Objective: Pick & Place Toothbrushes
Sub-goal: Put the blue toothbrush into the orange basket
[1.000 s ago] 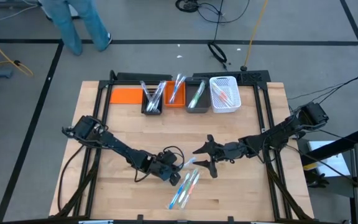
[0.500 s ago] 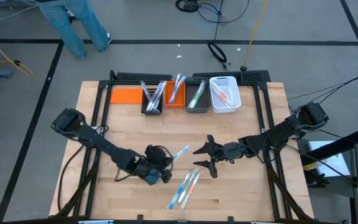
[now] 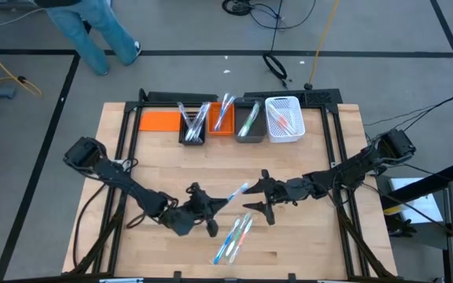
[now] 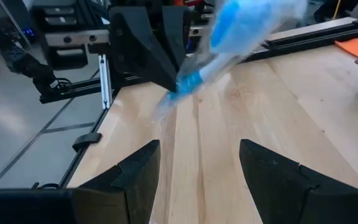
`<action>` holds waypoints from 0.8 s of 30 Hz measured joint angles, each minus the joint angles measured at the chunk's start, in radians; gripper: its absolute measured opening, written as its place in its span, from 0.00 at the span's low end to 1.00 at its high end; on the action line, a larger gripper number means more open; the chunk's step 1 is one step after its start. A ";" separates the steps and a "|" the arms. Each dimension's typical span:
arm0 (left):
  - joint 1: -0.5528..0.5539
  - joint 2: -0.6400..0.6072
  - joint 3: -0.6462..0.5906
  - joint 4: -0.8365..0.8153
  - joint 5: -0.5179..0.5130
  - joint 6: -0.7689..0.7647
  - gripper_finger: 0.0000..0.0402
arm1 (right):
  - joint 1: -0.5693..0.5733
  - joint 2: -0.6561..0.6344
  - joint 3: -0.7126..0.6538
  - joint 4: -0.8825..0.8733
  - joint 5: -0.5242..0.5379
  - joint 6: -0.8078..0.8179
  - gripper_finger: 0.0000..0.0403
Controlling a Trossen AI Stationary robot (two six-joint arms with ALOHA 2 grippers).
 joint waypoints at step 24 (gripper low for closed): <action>0.020 0.002 0.001 0.074 0.016 0.074 0.00 | -0.046 0.000 0.000 0.220 0.025 -0.096 0.52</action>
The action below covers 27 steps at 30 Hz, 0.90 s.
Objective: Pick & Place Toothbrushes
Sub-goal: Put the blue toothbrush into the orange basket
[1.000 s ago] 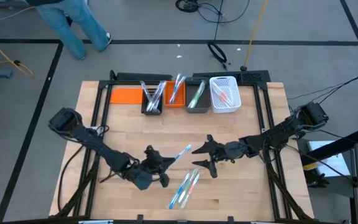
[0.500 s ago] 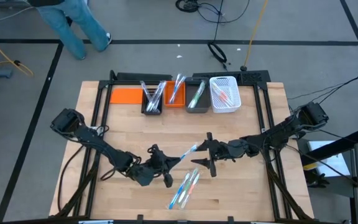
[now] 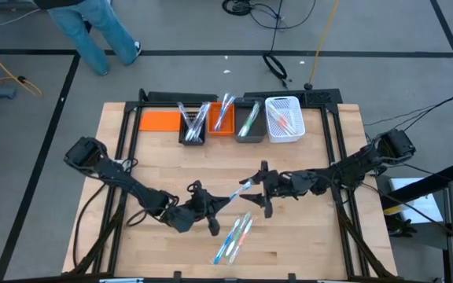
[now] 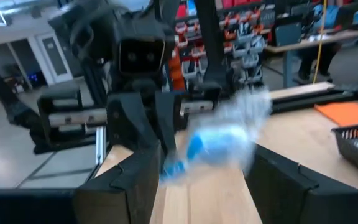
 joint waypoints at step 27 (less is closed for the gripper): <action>0.031 0.000 0.000 -0.003 0.029 0.116 0.10 | 0.002 -0.010 0.000 0.001 -0.001 -0.166 0.03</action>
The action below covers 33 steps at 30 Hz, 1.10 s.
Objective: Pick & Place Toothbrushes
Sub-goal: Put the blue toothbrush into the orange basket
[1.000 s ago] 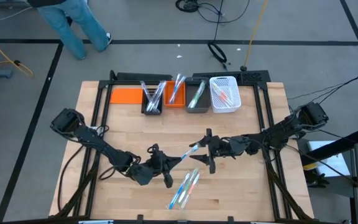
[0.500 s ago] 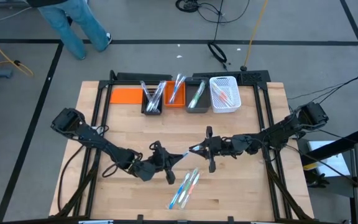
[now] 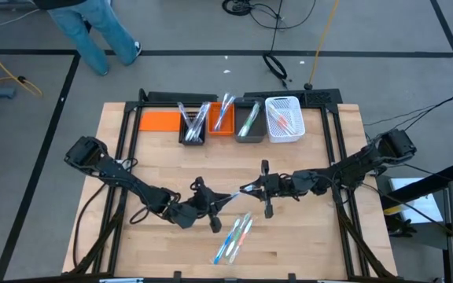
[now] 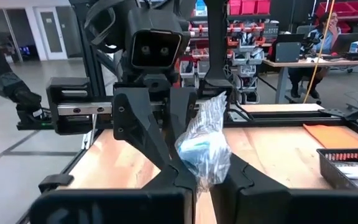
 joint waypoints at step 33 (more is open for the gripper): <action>0.146 -0.001 0.000 -0.062 0.096 0.035 0.33 | -0.035 -0.191 0.362 -0.884 0.078 -0.209 0.03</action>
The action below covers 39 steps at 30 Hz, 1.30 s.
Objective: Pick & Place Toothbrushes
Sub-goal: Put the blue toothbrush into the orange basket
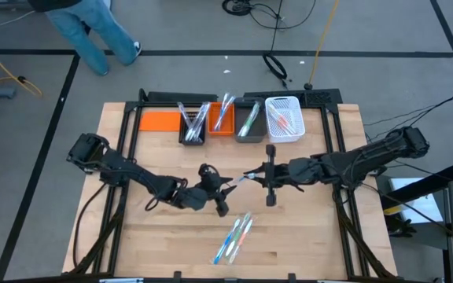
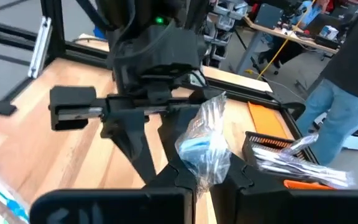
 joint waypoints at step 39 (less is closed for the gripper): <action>0.113 0.001 0.000 0.132 0.240 0.104 0.02 | -0.053 0.005 0.000 -0.081 -0.025 0.013 0.32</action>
